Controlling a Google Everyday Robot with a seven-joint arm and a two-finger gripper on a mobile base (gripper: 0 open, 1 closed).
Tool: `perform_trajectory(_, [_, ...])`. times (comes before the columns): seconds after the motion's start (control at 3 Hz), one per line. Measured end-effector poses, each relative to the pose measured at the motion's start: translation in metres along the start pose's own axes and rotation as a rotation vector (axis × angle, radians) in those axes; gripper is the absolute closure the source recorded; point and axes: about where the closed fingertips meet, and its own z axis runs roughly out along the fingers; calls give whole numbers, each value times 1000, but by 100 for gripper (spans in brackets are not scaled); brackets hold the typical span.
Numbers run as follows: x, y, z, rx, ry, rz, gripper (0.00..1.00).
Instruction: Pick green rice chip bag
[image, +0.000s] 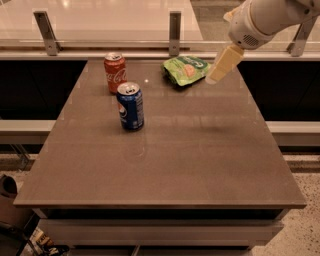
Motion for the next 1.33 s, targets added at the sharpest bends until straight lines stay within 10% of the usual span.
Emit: perform_trajectory(1.33, [-27,-8,98,-73,-129,-19,0])
